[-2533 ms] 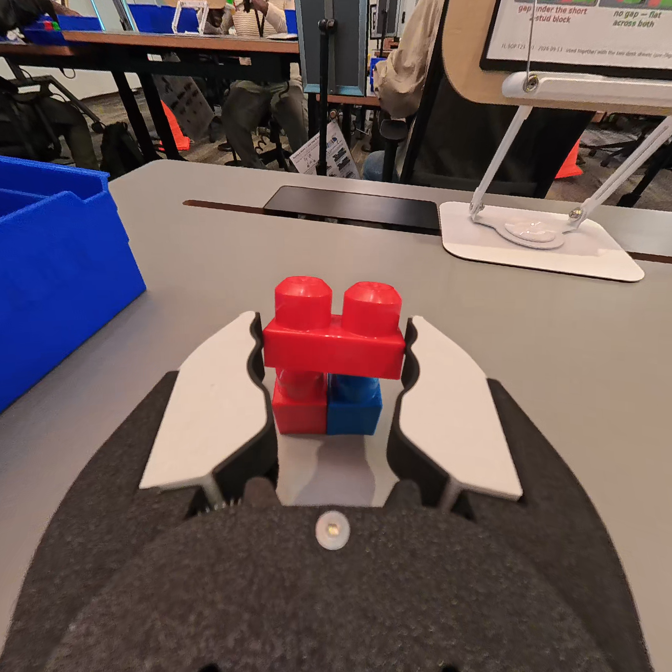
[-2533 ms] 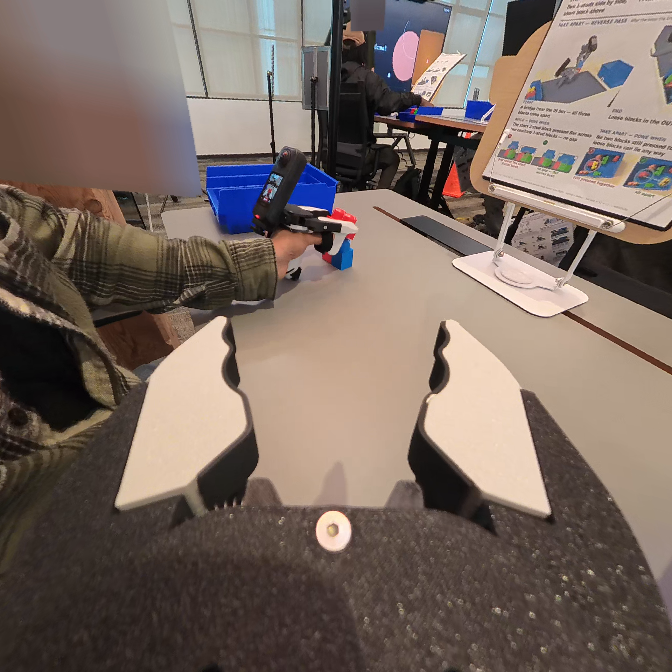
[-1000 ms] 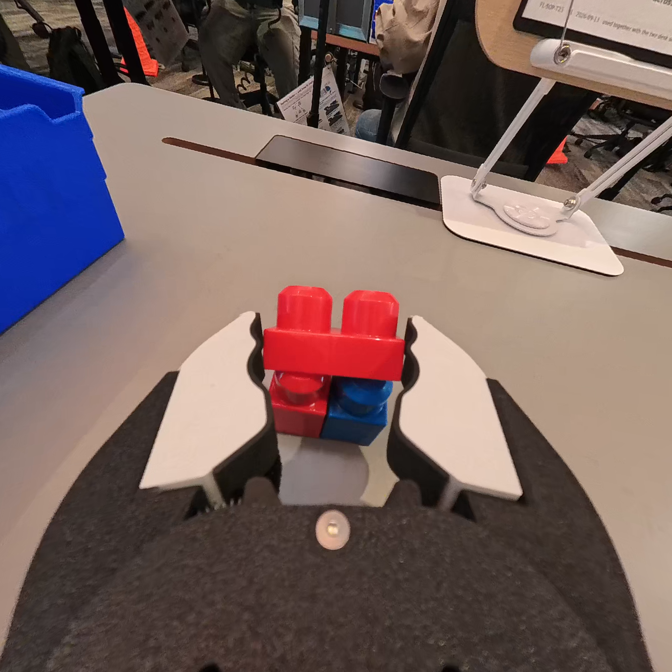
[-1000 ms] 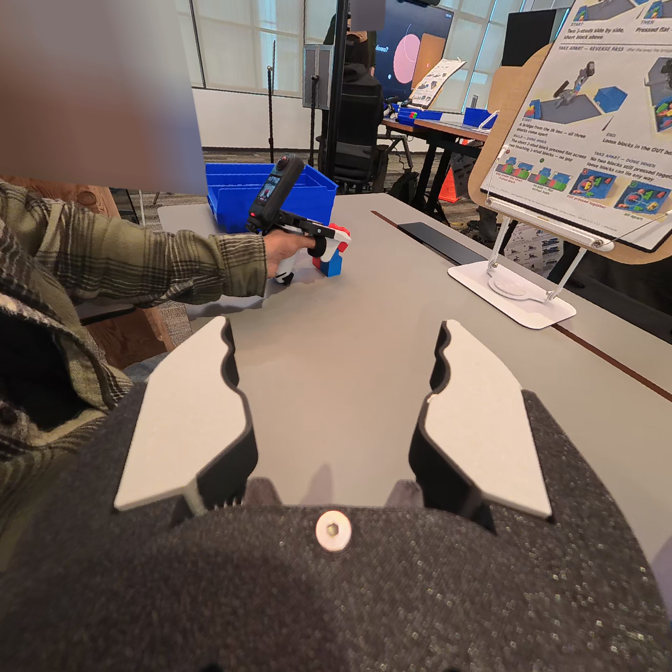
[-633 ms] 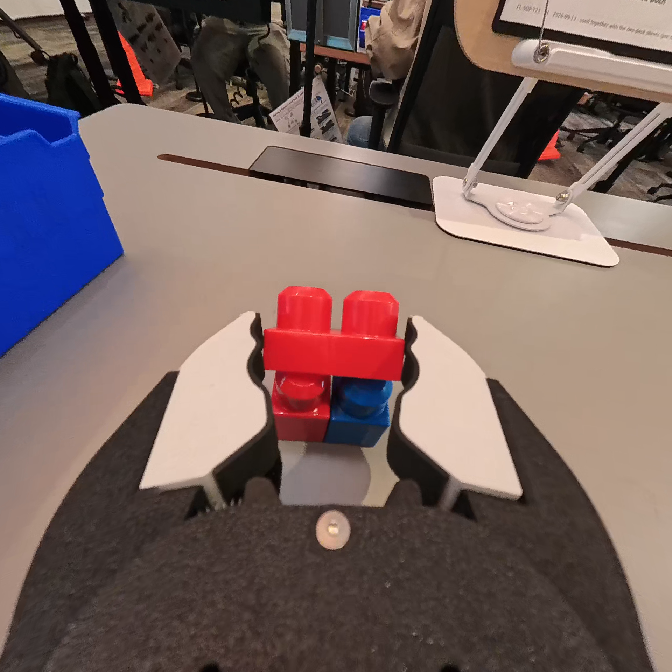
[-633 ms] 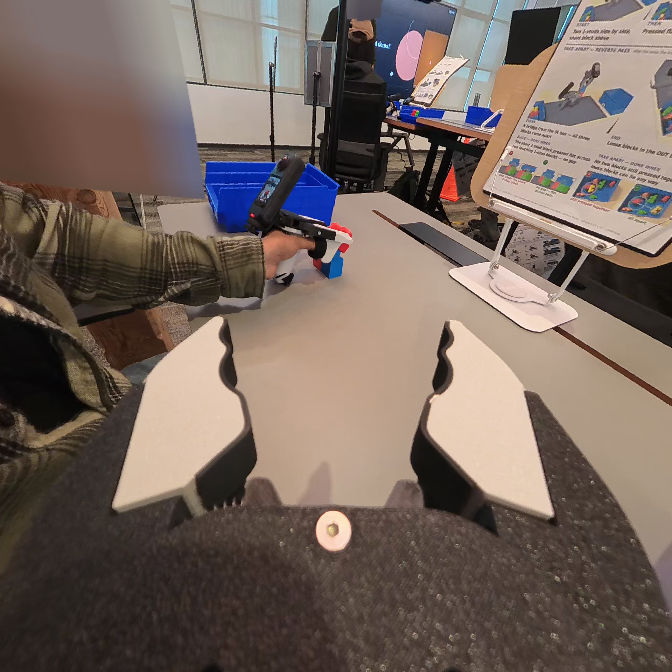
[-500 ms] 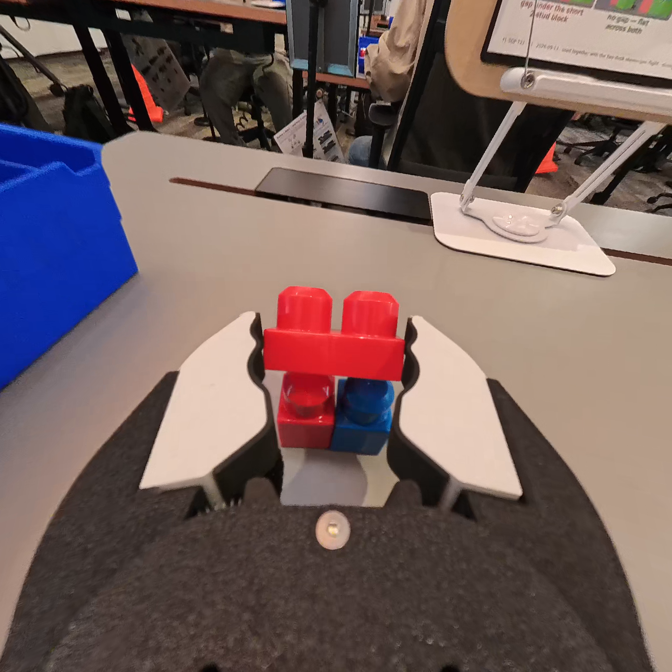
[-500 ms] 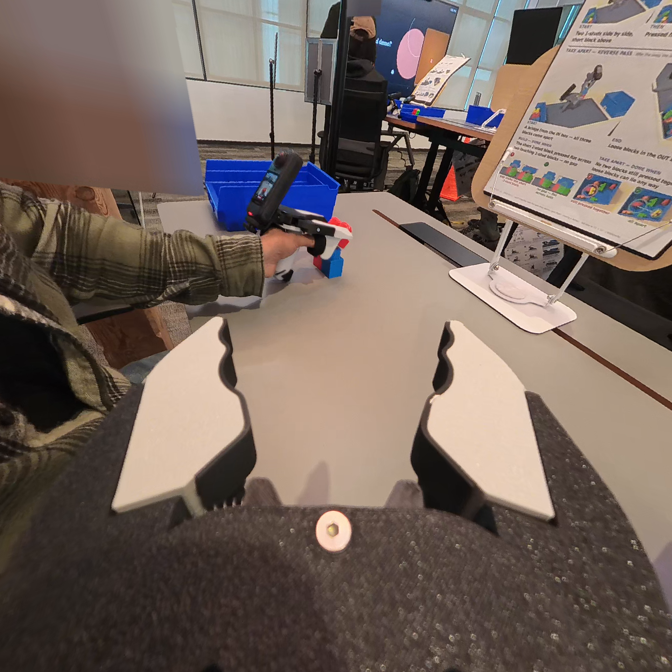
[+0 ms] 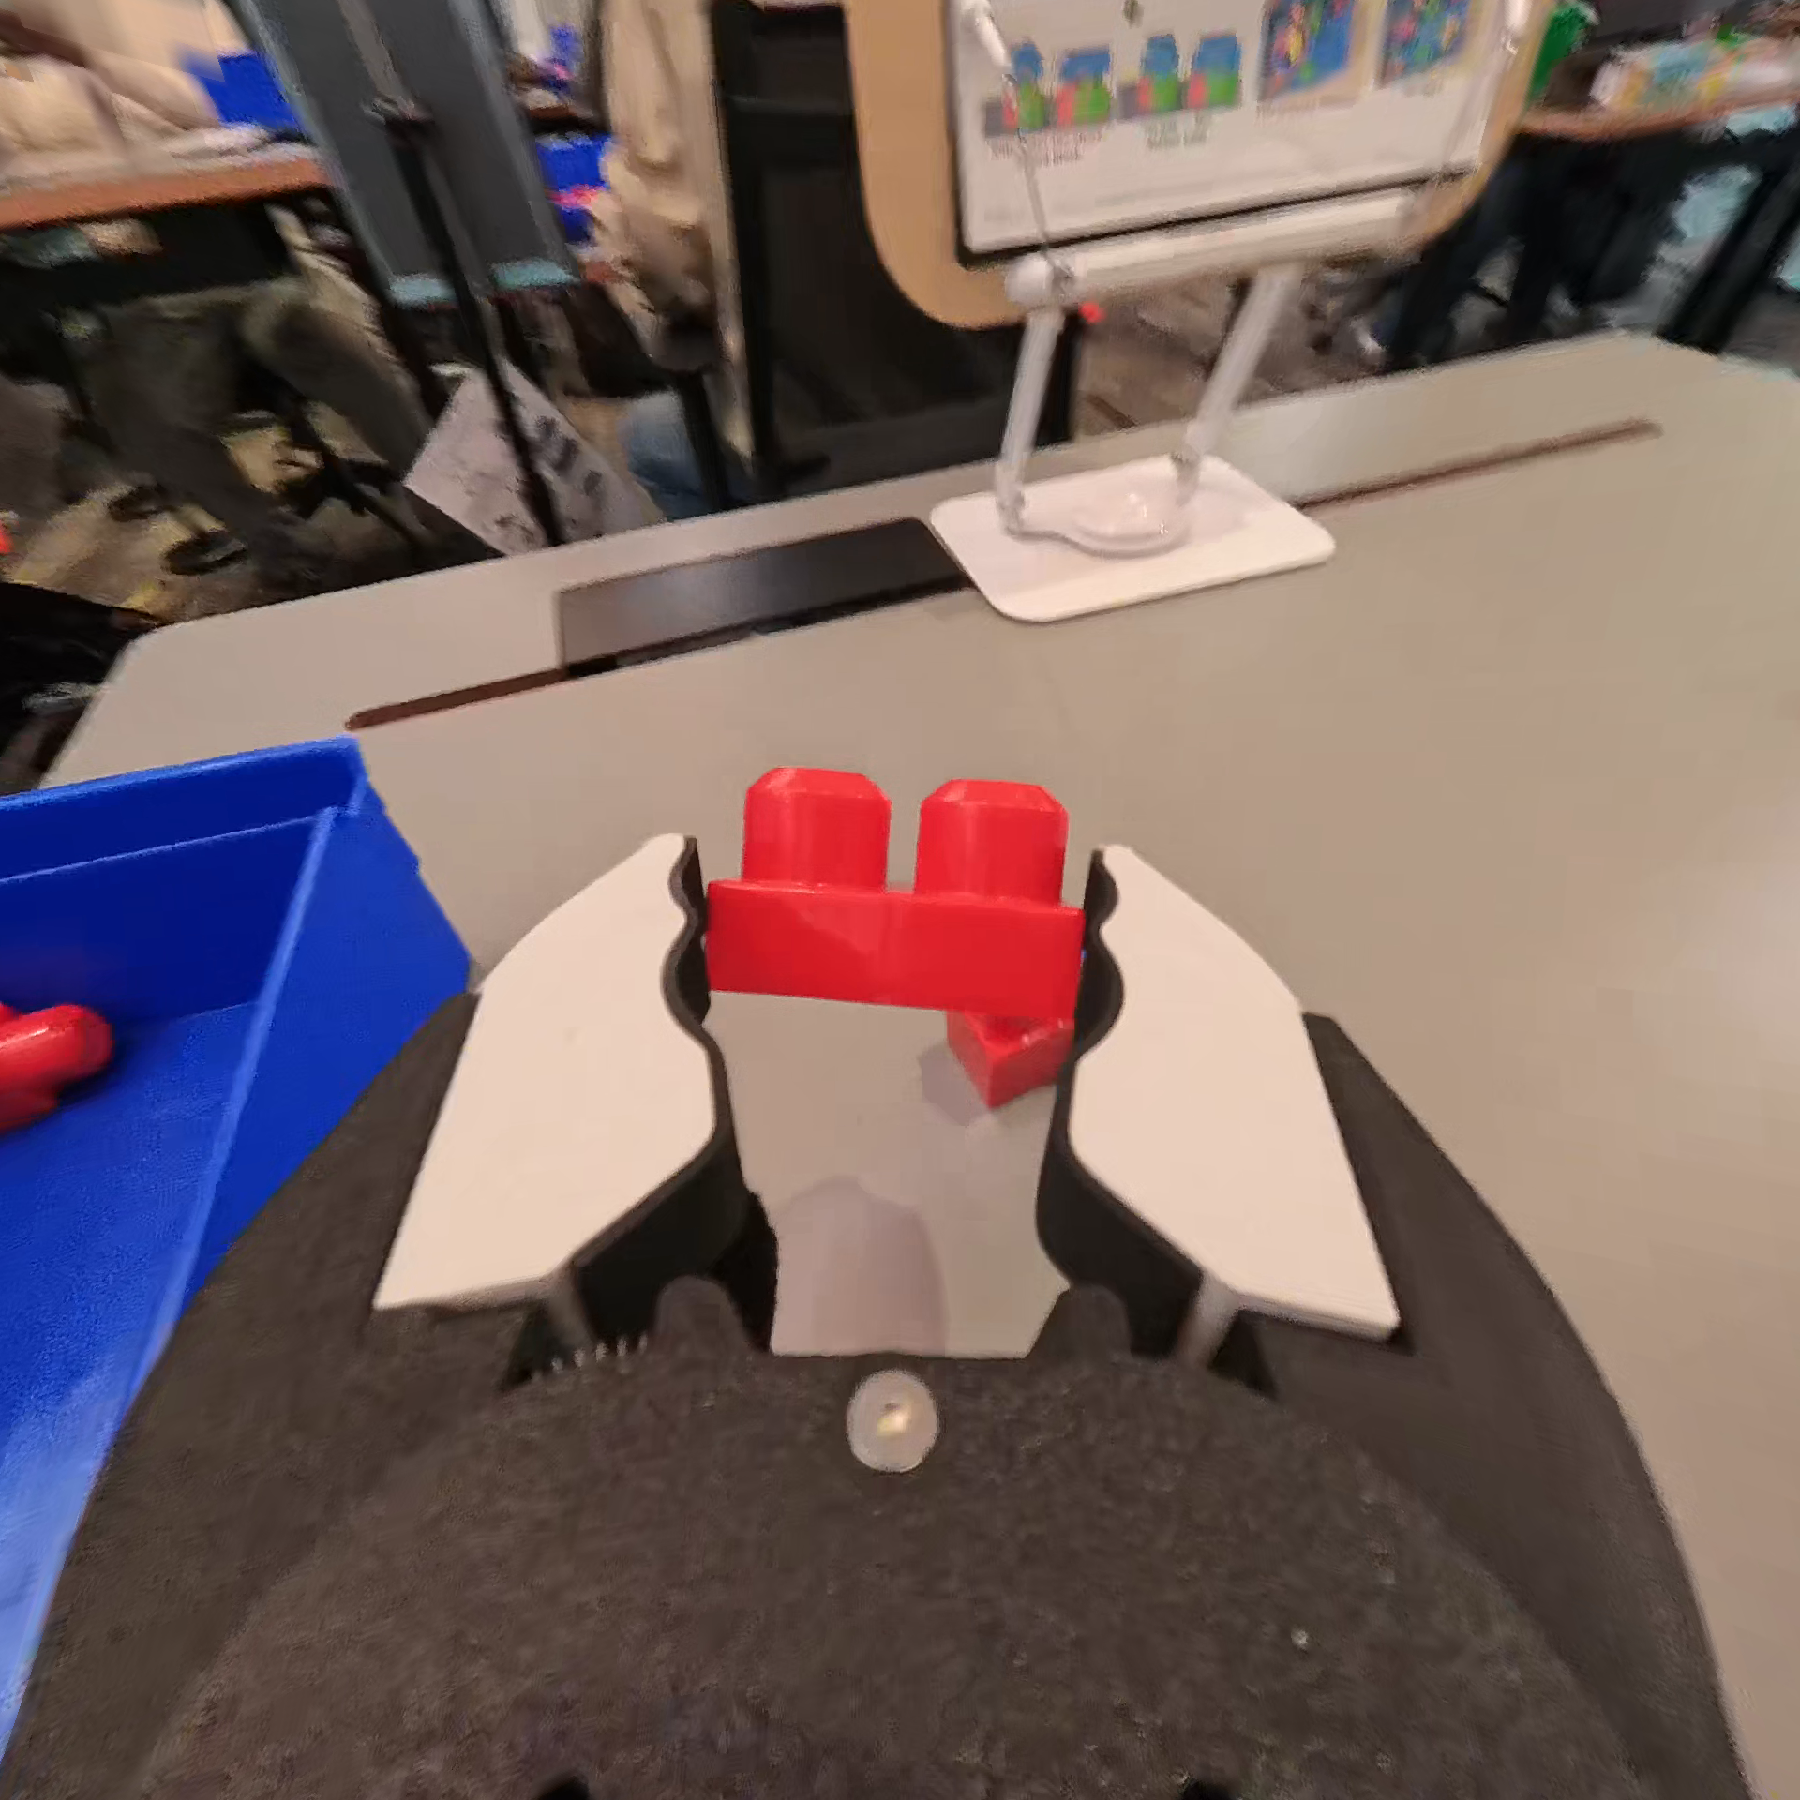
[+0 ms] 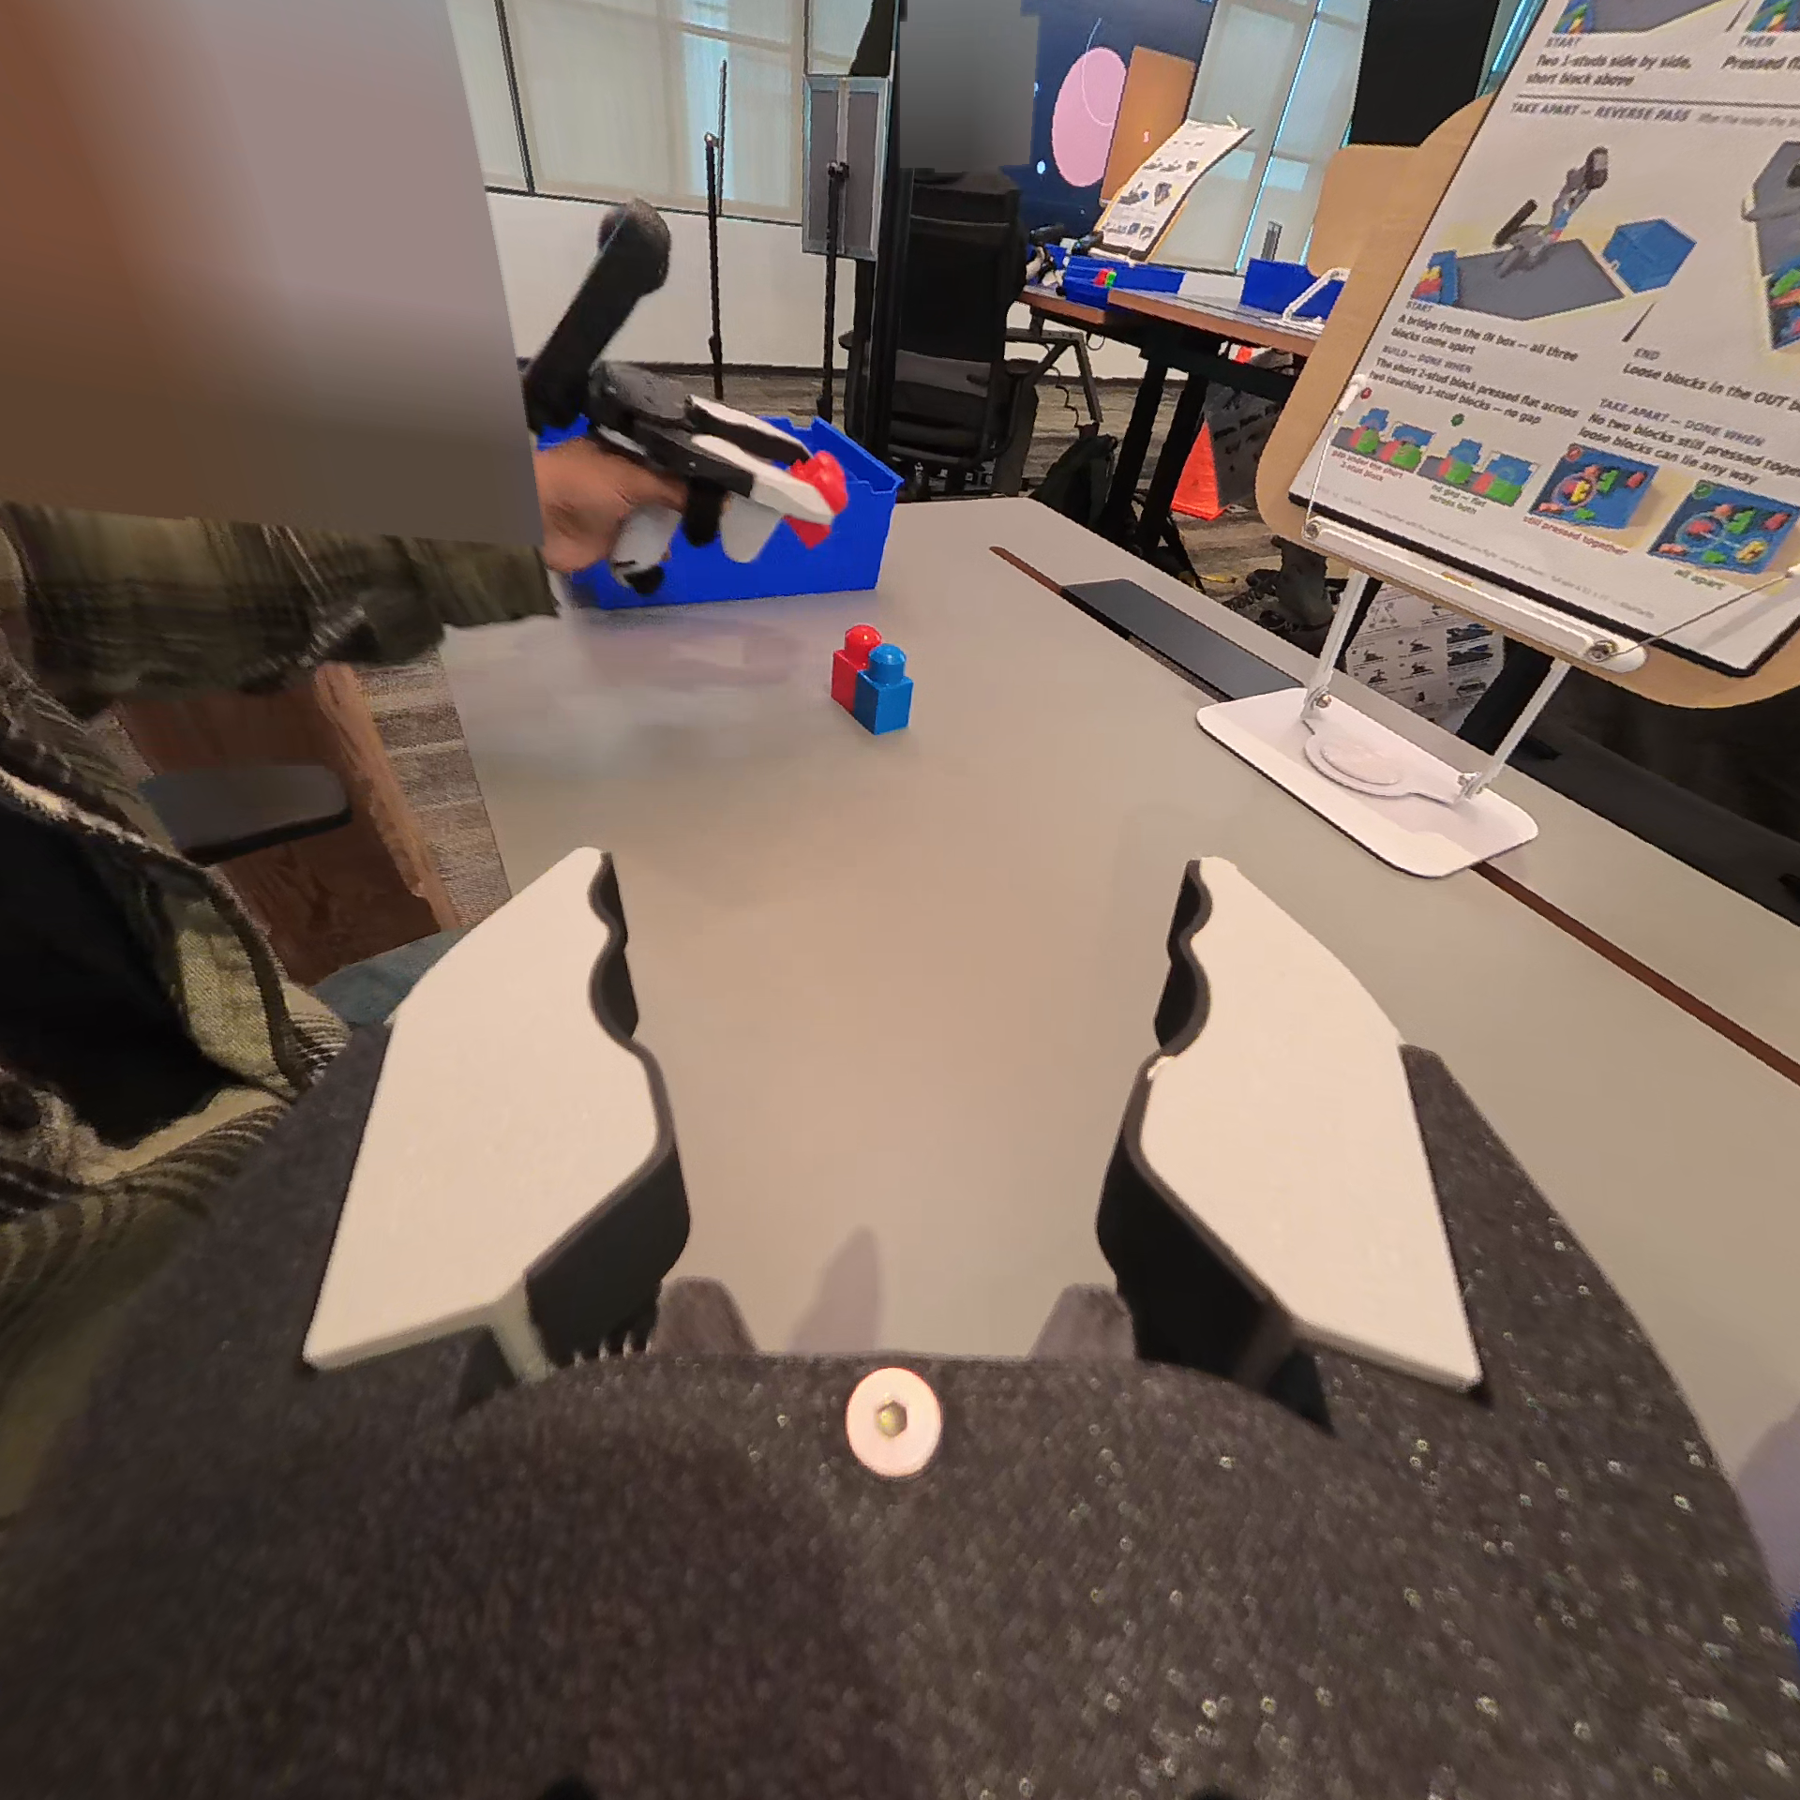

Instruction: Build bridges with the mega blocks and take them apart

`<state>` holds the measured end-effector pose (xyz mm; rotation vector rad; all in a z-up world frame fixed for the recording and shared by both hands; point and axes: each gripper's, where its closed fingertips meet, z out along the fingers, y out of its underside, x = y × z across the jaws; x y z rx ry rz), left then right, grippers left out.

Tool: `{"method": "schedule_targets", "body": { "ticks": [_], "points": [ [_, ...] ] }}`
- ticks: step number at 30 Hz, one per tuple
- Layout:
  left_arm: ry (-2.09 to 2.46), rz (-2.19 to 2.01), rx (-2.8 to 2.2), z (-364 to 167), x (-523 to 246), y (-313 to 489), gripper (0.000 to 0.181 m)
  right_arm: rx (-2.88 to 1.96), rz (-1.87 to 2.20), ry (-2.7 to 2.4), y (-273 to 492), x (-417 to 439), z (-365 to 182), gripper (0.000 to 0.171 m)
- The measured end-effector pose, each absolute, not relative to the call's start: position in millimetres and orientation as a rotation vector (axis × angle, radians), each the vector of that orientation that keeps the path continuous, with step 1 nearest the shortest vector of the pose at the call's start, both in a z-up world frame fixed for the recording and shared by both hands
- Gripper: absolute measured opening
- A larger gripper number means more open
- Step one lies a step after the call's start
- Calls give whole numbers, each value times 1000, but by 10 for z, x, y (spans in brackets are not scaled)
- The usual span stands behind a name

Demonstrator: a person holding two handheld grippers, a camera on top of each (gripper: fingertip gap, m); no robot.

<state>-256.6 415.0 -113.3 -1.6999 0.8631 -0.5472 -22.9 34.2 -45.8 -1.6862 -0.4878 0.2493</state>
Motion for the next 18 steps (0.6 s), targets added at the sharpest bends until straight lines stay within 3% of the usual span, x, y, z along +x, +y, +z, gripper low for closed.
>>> {"method": "schedule_targets", "body": {
  "ticks": [6, 18],
  "points": [
    [1127, -523, -1723, -1404, -2704, 3998, 74, -1692, 262, -509, 418, -328, -464, 106],
    [1012, -535, -1516, -1219, -2557, 3996, 74, -1731, 256, -531, 520, -444, -478, 106]
  ]
}}
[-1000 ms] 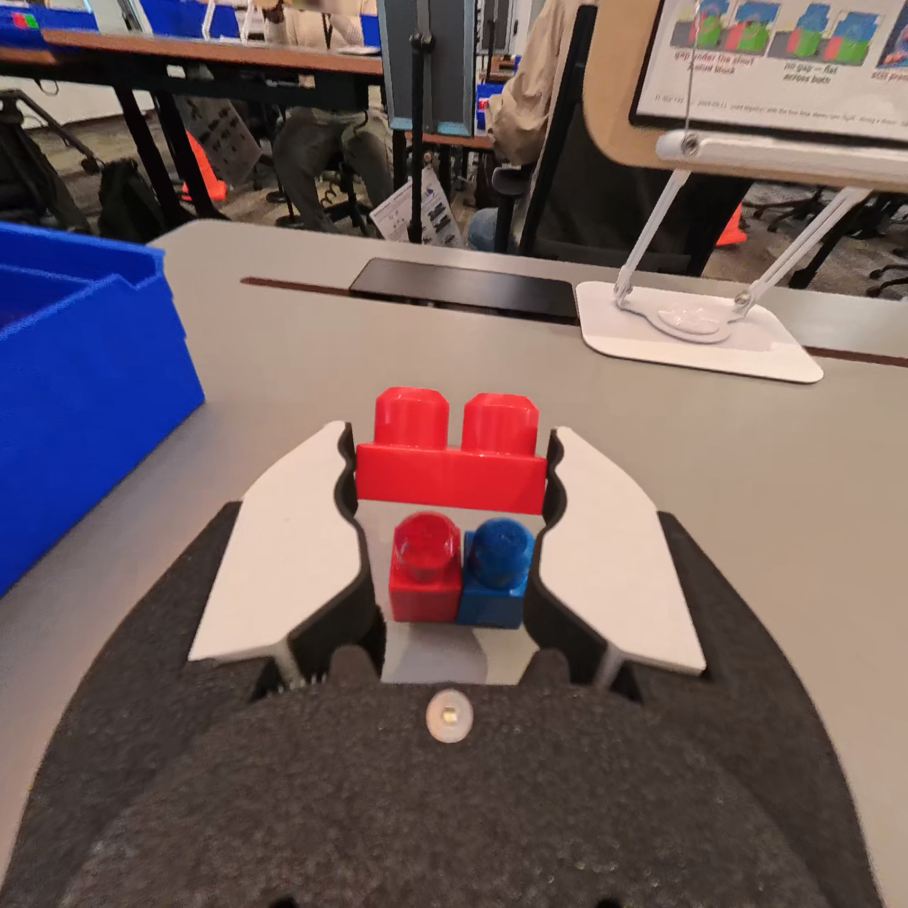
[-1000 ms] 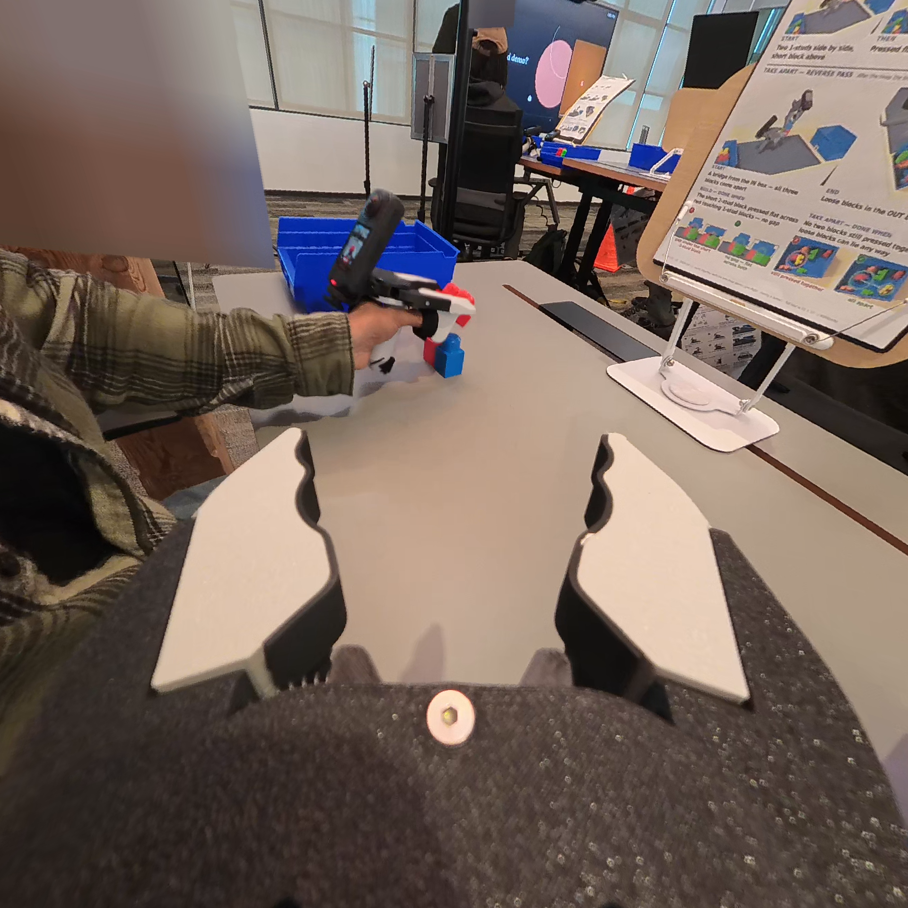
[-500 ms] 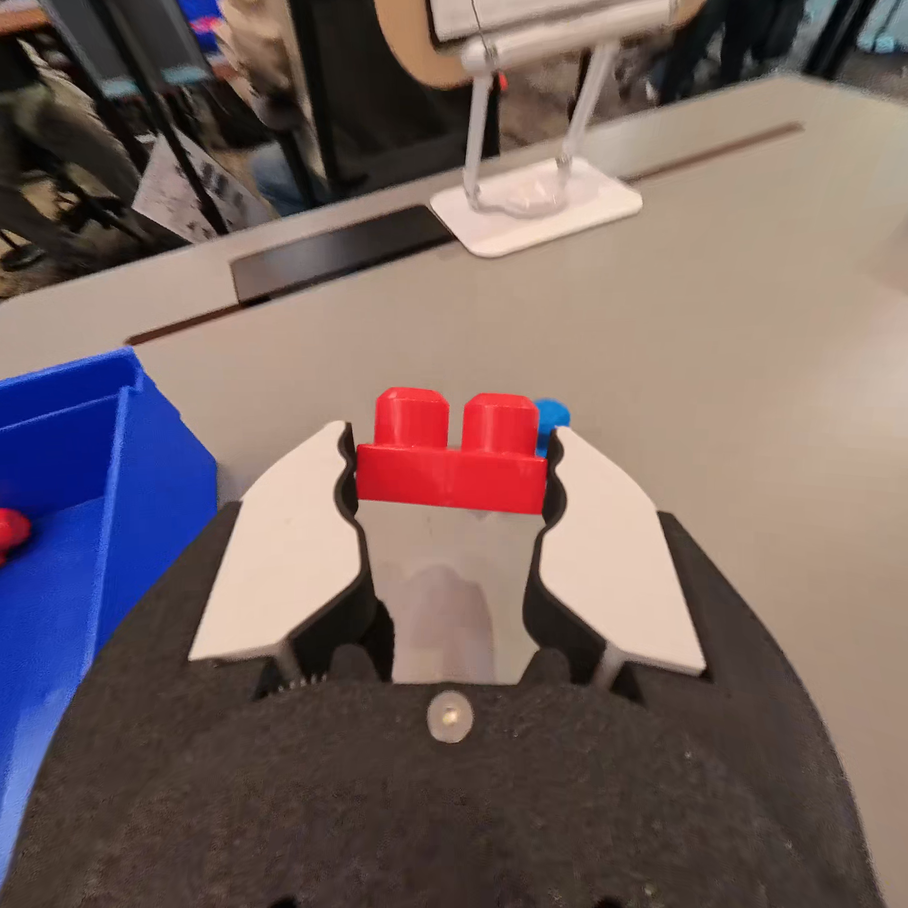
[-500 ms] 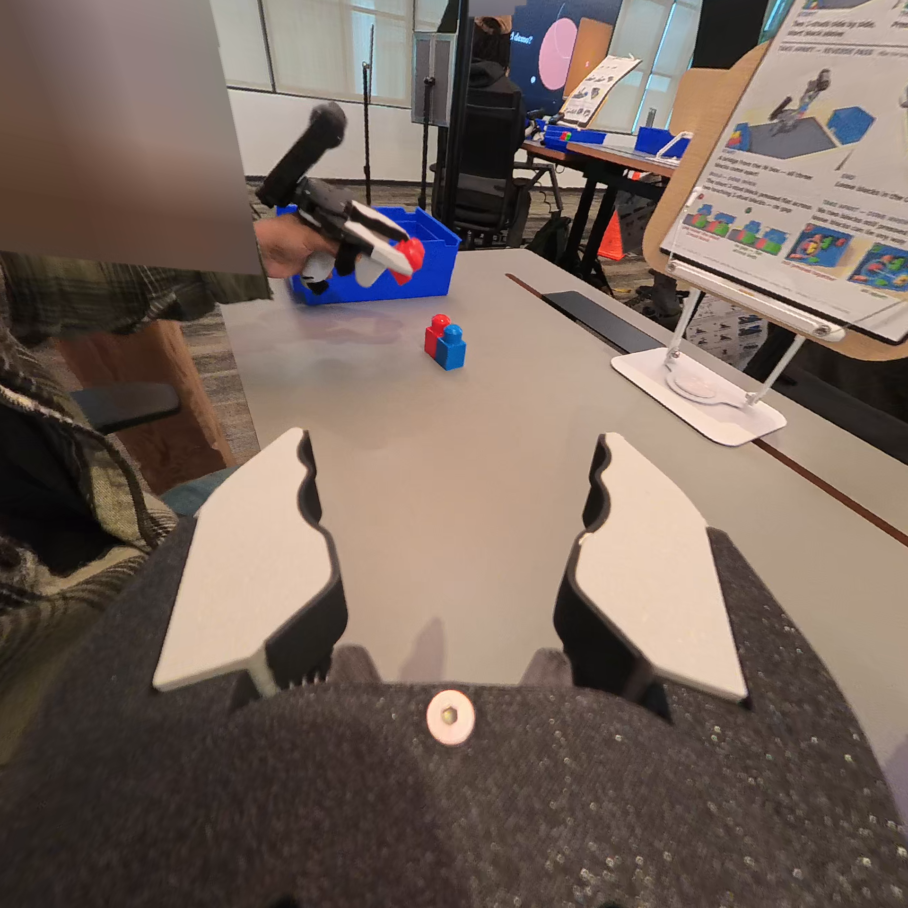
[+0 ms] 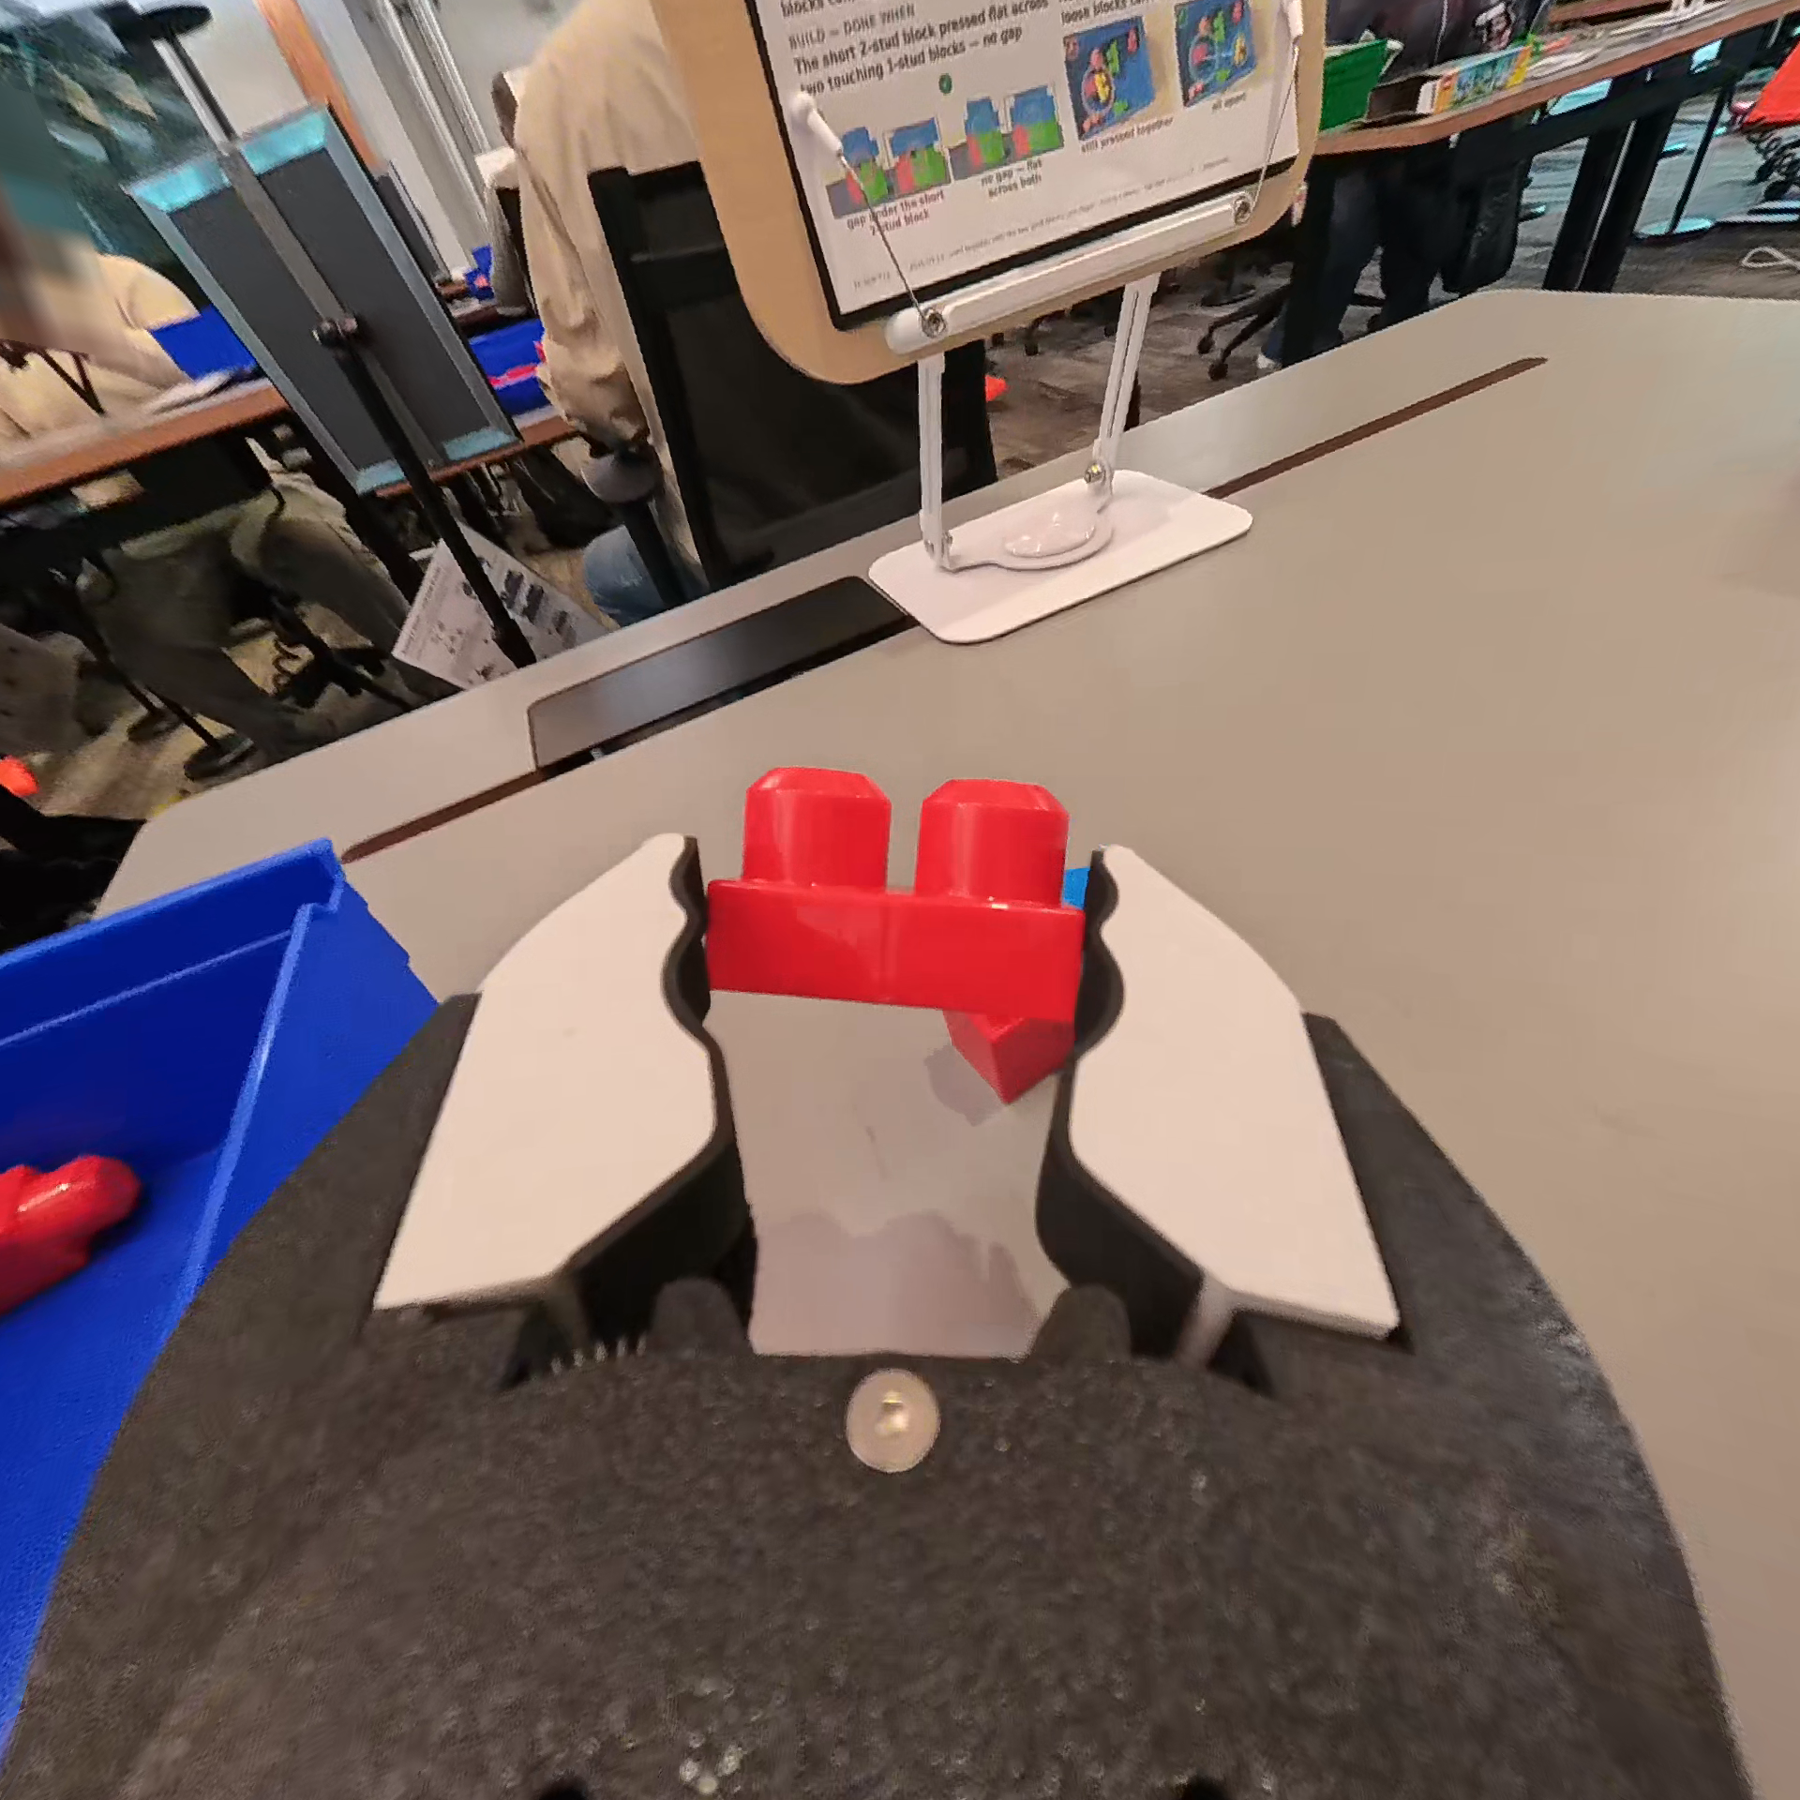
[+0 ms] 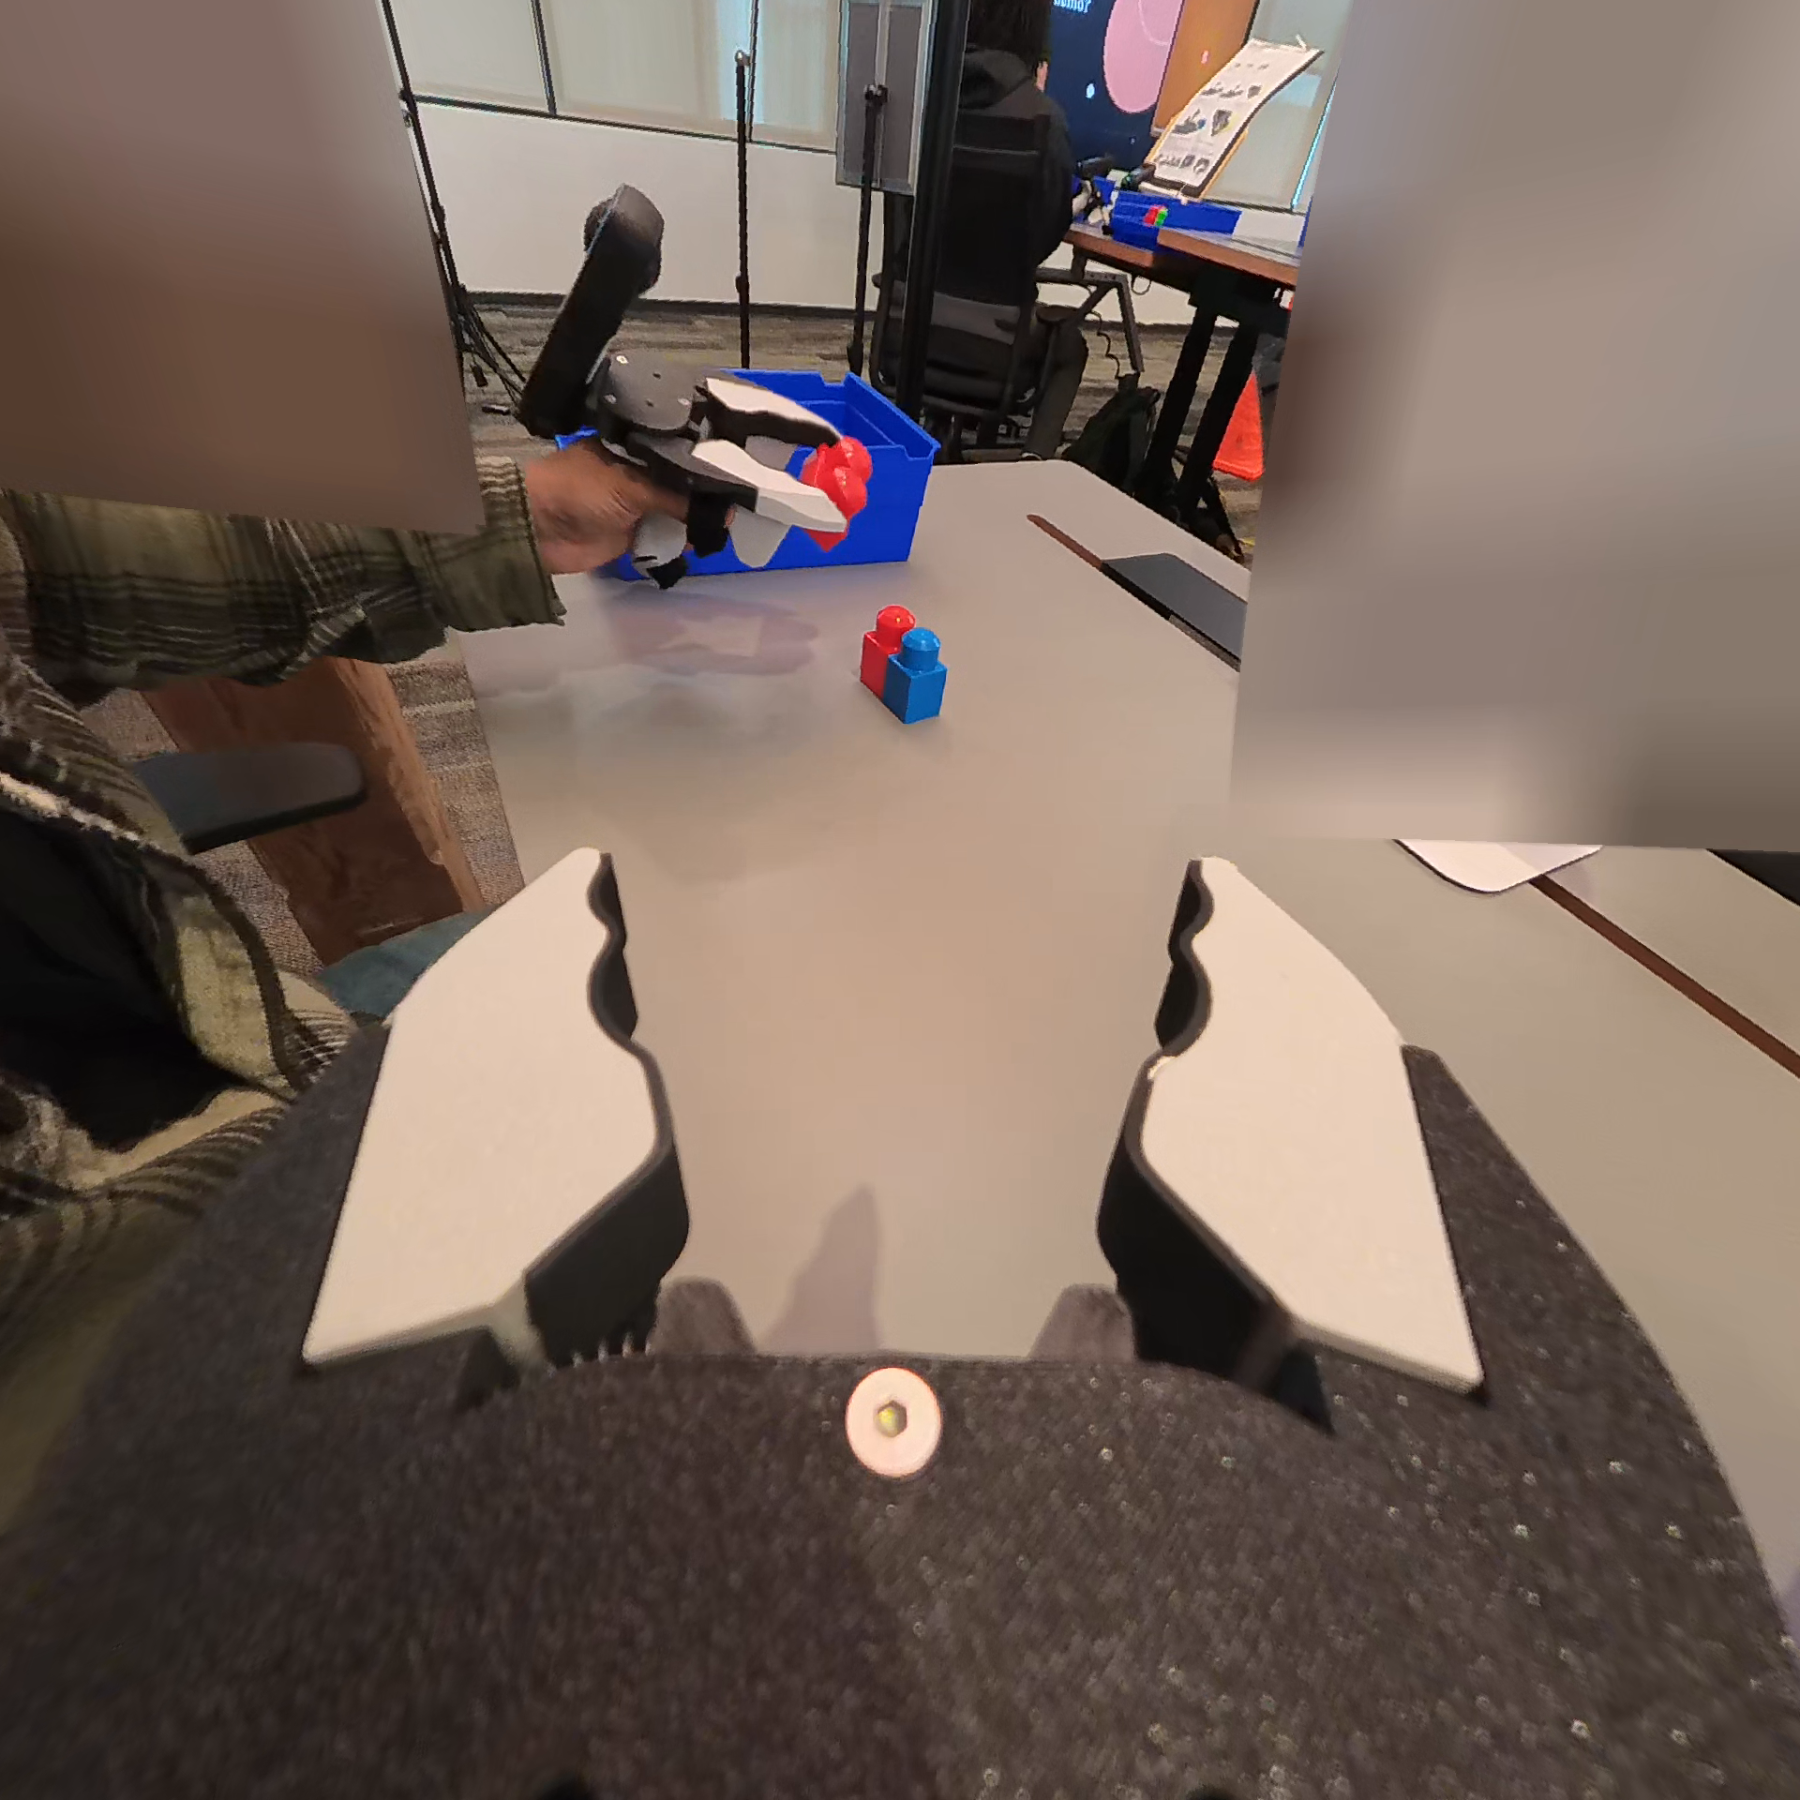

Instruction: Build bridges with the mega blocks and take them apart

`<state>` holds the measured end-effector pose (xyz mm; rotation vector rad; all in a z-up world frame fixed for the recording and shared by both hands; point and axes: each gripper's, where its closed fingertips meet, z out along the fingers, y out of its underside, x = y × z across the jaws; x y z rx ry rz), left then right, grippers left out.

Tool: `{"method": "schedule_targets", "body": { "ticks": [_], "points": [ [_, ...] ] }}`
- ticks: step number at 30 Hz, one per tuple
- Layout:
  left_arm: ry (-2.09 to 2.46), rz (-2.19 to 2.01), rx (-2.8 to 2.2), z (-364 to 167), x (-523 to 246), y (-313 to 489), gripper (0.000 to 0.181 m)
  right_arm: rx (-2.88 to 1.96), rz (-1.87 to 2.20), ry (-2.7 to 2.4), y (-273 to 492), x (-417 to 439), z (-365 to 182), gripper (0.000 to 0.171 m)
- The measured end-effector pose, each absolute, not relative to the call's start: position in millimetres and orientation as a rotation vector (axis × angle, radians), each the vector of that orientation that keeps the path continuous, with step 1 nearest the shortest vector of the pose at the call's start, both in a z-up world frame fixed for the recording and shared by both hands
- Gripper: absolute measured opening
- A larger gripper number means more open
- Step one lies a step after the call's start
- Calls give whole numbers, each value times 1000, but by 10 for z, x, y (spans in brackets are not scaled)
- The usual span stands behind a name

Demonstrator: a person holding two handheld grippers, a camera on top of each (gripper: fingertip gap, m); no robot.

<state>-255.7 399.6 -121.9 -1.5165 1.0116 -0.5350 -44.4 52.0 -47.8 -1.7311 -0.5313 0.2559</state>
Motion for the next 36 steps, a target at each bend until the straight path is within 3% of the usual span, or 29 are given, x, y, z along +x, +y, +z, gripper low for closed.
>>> {"method": "schedule_targets", "body": {
  "ticks": [10, 20, 27, 36],
  "points": [
    [935, -528, -1373, -1030, -2328, 3956, 74, -1825, 289, -478, 822, -404, -524, 106],
    [1047, -481, -1198, -817, -1670, 3537, 74, -1910, 642, -535, 2098, -747, -226, 87],
    [1141, -436, -1105, -783, -1466, 3327, 74, -2074, 844, -633, 2830, -1309, -523, 81],
    [1185, -410, -1052, -780, -1425, 3254, 74, -2223, 860, -694, 3224, -1544, -804, 73]
  ]
}}
